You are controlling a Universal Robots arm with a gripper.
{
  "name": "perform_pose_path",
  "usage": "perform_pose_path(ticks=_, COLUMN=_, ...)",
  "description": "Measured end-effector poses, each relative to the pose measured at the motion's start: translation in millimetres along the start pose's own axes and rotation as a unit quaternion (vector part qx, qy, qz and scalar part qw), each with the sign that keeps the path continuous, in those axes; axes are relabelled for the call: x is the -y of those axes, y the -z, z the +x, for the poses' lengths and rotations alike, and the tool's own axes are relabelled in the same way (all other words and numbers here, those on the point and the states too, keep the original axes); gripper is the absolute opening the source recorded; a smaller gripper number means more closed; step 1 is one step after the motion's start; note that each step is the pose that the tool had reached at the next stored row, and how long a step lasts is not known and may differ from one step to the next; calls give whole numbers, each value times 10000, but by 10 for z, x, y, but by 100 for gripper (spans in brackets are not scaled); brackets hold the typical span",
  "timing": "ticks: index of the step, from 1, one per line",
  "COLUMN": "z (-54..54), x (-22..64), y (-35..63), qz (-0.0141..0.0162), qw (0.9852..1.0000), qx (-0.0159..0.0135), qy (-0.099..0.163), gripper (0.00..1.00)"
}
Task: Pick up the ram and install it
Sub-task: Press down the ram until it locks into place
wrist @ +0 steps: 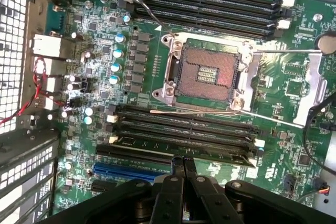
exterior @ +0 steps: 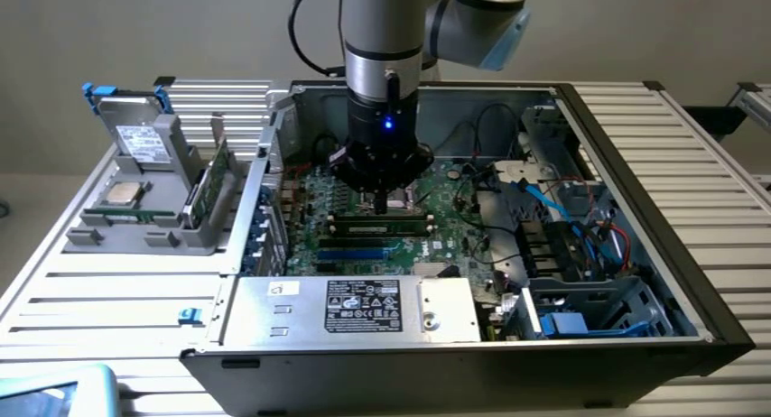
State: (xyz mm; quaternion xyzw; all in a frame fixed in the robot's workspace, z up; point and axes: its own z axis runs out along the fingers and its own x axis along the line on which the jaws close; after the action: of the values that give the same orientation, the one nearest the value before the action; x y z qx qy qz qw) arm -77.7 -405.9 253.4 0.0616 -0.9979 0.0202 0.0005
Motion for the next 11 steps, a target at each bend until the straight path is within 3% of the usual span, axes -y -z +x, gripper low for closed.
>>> perform_pose_path(ticks=6, z=0, x=0, y=0, qz=-1, qw=9992, qx=-15, qy=-410, gripper=11)
perform_pose_path(ticks=11, z=0, x=0, y=0, qz=-2, qw=9971, qx=-28, qy=-756, gripper=11)
